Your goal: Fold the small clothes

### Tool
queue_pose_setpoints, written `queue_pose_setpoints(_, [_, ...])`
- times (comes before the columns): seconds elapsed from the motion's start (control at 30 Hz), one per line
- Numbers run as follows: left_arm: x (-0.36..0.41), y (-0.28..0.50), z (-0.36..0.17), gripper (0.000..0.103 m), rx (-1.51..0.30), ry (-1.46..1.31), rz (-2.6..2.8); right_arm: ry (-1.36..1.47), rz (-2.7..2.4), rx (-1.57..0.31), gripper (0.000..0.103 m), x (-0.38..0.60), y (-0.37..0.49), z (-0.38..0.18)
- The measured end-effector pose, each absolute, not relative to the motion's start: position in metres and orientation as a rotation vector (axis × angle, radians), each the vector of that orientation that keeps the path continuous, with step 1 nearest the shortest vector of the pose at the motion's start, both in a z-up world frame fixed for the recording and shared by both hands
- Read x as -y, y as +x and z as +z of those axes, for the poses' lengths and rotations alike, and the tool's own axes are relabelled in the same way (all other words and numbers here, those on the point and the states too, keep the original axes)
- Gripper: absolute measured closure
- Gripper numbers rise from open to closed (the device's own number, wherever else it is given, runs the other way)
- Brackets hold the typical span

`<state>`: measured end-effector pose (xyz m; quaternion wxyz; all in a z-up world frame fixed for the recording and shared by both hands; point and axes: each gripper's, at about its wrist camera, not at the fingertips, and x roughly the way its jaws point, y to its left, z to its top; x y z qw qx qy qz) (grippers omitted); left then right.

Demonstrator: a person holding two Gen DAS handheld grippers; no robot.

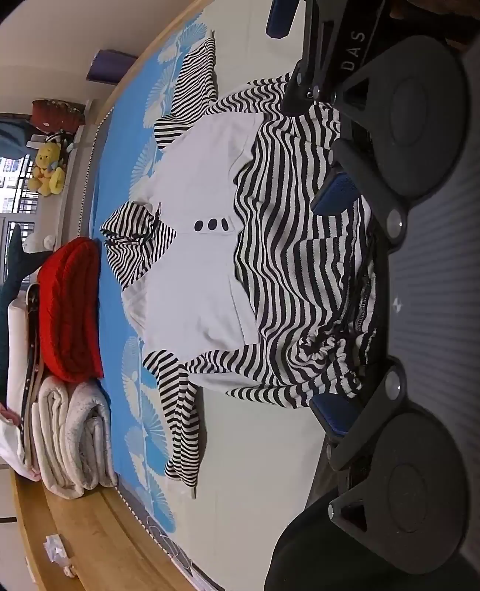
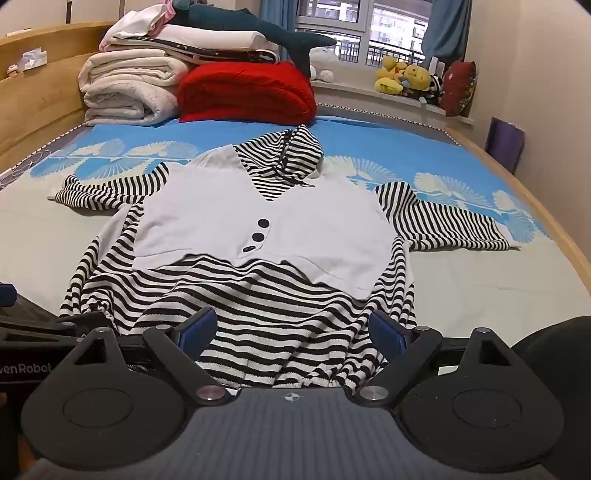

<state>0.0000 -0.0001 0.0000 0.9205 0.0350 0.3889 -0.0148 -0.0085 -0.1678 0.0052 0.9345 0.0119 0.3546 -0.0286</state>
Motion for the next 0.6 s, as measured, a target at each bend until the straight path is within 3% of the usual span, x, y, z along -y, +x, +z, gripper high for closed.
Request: queue_pose_setpoints(0.6, [0.0006, -0.0002, -0.0011, 0.001, -0.797, 0.073, -0.030, 0.020, -0.057, -0.721, 0.013, 0.1674, -0.0062, 0.0029])
